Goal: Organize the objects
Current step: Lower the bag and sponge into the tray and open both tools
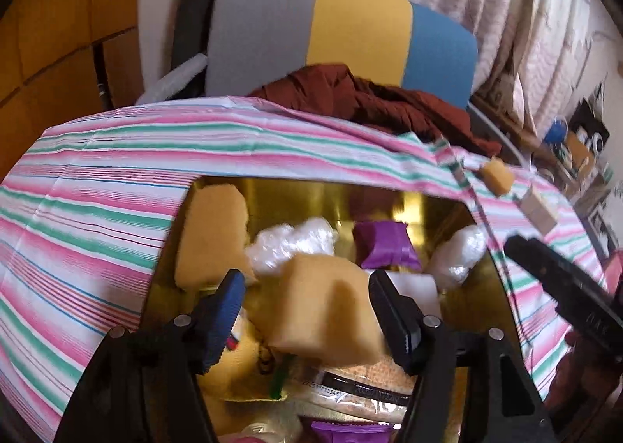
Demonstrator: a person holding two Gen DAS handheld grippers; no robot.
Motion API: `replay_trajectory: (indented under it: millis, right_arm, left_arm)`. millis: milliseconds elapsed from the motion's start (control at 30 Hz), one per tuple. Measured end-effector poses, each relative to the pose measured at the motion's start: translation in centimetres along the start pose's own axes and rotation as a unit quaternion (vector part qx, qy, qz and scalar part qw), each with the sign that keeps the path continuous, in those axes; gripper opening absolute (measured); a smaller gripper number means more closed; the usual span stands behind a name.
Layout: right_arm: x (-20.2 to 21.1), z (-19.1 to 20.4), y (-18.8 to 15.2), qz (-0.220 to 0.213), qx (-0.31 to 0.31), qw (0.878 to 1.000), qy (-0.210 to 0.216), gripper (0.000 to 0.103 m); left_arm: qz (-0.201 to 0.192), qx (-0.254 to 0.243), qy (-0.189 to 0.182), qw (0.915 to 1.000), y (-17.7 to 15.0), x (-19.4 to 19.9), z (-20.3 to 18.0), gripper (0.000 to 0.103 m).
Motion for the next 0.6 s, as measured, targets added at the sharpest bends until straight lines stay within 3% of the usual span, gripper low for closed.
replay_trajectory:
  millis: [167, 400, 600]
  right_arm:
    - [1.2, -0.7, 0.0, -0.014, -0.018, 1.000, 0.000, 0.078]
    - [1.9, -1.1, -0.2, -0.018, -0.032, 0.999, 0.003, 0.079]
    - [2.6, -1.9, -0.3, -0.023, -0.037, 0.999, -0.002, 0.079]
  left_arm:
    - [-0.040, 0.036, 0.031, 0.9981, 1.4, 1.9, 2.4, 0.067]
    - [-0.025, 0.060, 0.046, 0.9968, 0.9, 2.0, 3.6, 0.067]
    - [-0.025, 0.057, 0.016, 0.9980, 0.6, 2.2, 1.4, 0.067]
Point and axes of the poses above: each gripper's, at about its wrist camera, not at the fingertips, and x roughly against the way its jaws point, z to its left, y to its top, the point moved 6 cm from there along -x, roughly the way its jaws point, and after that the axes turned 9 degrees about -z, right-handed, at the moved point
